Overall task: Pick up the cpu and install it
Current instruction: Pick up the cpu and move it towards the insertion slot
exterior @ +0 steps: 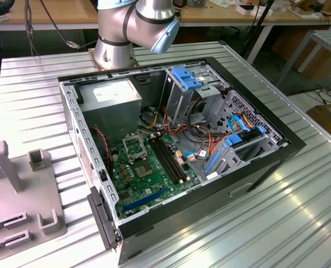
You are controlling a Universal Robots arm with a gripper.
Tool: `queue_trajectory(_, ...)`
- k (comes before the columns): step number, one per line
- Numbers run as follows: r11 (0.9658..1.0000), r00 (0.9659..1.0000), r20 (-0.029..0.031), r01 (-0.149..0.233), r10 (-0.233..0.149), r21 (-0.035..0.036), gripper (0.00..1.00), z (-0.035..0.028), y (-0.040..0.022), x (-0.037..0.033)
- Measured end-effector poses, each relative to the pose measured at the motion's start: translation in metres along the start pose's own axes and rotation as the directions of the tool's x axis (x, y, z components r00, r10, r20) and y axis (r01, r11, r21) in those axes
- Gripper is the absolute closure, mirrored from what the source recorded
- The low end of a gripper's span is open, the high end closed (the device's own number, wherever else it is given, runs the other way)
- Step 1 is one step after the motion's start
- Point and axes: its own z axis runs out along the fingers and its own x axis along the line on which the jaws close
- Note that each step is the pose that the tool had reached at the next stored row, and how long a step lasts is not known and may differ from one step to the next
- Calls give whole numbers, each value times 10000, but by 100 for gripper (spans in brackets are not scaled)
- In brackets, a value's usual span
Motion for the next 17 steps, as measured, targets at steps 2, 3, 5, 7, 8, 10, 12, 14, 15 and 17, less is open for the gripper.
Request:
queue_trajectory(2, 10000, 10000, 0, -1, 1, 0, 53, 0, 0, -8)
queue_trajectory(3, 10000, 10000, 0, 0, 0, 0, 53, 0, 0, -13)
queue_trajectory(5, 10000, 10000, 0, 0, 0, -1, 53, 0, 0, -21)
queue_trajectory(7, 10000, 10000, -1, 0, 0, 0, 53, 0, 1, -32)
queue_trajectory(8, 10000, 10000, -1, -1, 1, 0, 53, 0, 1, -37)
queue_trajectory(10, 10000, 10000, 0, -1, 1, 0, 53, 0, 1, -48)
queue_trajectory(12, 10000, 10000, 0, 0, 0, 0, 53, 0, 1, -57)
queue_trajectory(14, 10000, 10000, 0, -1, 1, -1, 53, 0, 1, -64)
queue_trajectory(15, 10000, 10000, 0, -1, 1, 0, 53, 0, 1, -68)
queue_trajectory(17, 10000, 10000, 0, -1, 1, 0, 53, 0, 1, -77)
